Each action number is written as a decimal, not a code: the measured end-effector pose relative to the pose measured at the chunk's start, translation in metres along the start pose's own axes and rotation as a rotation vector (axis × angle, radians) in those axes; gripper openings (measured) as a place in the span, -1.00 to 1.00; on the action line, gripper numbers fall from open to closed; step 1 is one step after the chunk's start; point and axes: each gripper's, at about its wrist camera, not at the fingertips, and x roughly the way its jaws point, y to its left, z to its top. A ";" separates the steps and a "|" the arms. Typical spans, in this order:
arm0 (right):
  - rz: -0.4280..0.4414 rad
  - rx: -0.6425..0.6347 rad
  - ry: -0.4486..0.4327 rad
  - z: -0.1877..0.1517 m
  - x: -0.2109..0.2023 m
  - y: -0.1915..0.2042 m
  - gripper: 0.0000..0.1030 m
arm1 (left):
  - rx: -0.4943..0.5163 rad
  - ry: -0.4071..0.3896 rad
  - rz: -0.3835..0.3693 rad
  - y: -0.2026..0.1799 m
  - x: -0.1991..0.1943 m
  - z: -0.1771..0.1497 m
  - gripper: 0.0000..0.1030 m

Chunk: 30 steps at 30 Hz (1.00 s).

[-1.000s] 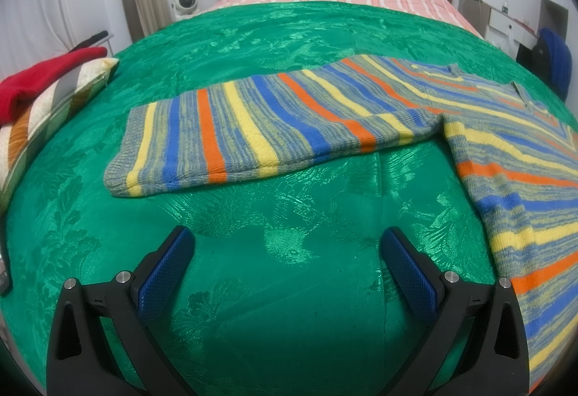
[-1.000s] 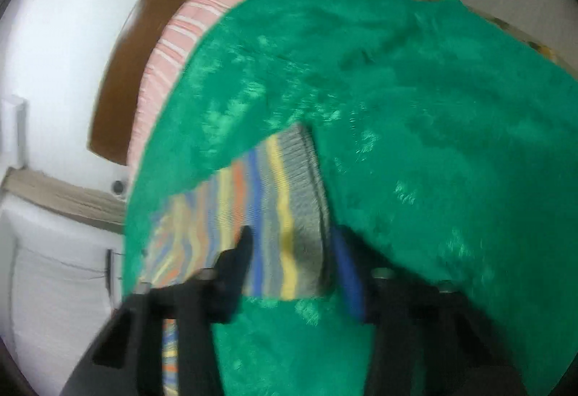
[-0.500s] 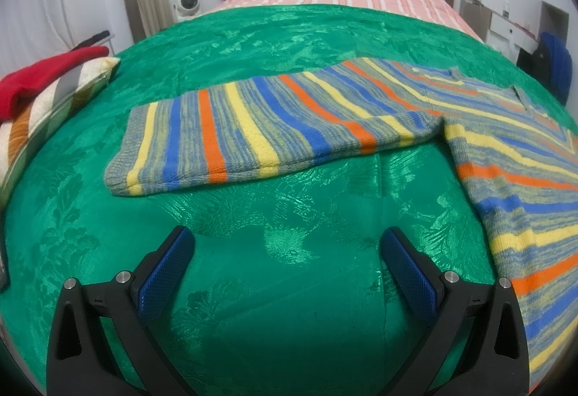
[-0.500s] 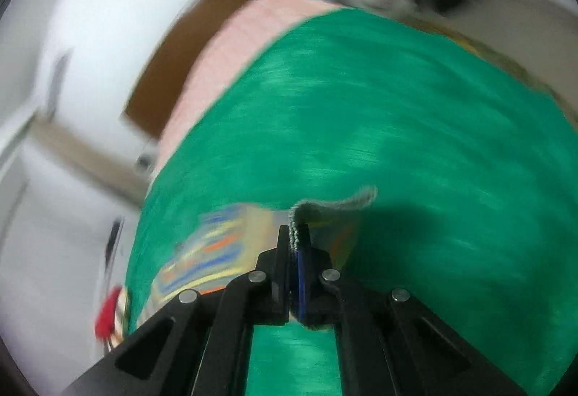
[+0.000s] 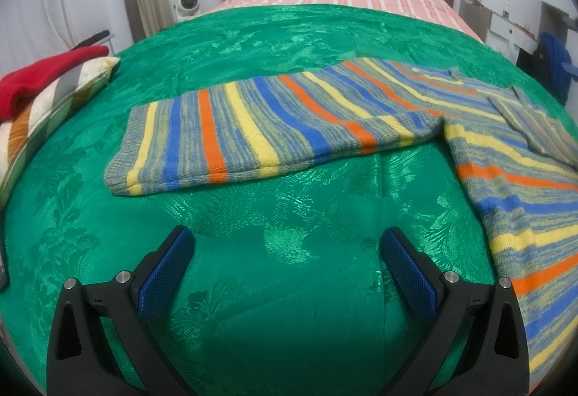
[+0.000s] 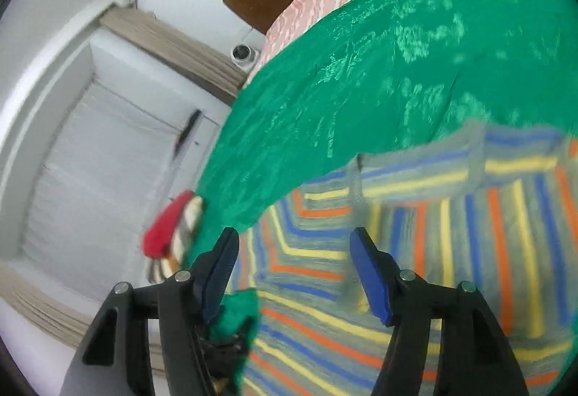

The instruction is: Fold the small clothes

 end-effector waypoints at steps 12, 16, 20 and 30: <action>-0.609 -0.286 -0.042 -0.086 -0.144 -0.114 0.31 | -0.021 0.018 0.001 0.000 0.001 0.002 0.99; -0.734 -0.357 -0.061 -0.130 -0.165 -0.148 0.32 | -0.056 0.031 0.013 -0.001 0.001 0.001 0.99; -0.773 -0.338 -0.144 -0.148 -0.170 -0.175 0.73 | -0.059 0.044 0.042 -0.004 -0.003 -0.002 0.99; -0.724 -0.313 -0.153 -0.142 -0.165 -0.180 0.83 | -0.052 0.088 -0.010 0.000 -0.012 -0.008 0.99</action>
